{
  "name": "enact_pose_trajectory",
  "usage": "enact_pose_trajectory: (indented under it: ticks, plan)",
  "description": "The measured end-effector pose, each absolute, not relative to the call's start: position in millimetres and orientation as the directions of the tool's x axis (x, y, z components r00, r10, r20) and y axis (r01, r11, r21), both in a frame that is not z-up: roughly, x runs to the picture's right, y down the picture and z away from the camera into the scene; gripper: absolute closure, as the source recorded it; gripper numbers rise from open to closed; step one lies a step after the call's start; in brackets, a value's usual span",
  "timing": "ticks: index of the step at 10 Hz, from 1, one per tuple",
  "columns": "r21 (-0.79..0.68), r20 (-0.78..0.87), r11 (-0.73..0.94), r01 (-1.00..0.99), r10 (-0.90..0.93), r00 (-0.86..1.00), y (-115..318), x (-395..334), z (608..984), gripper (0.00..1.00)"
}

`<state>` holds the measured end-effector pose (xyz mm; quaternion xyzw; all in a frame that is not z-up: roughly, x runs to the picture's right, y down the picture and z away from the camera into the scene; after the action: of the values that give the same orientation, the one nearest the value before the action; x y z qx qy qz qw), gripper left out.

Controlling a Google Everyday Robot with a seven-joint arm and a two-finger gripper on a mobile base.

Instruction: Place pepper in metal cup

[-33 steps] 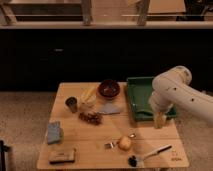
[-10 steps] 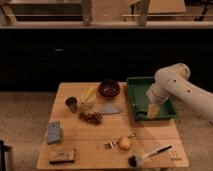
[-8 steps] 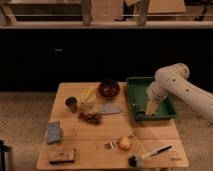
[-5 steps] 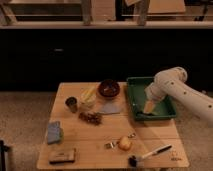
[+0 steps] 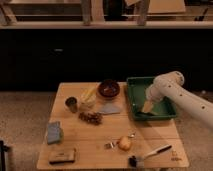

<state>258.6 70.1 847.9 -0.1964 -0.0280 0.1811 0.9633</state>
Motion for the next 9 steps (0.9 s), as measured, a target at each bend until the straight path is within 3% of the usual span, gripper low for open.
enact_pose_trajectory:
  ticks: [9]
  plan:
    - [-0.43, -0.083, 0.82, -0.377, 0.38, 0.921, 103, 278, 892, 0.2]
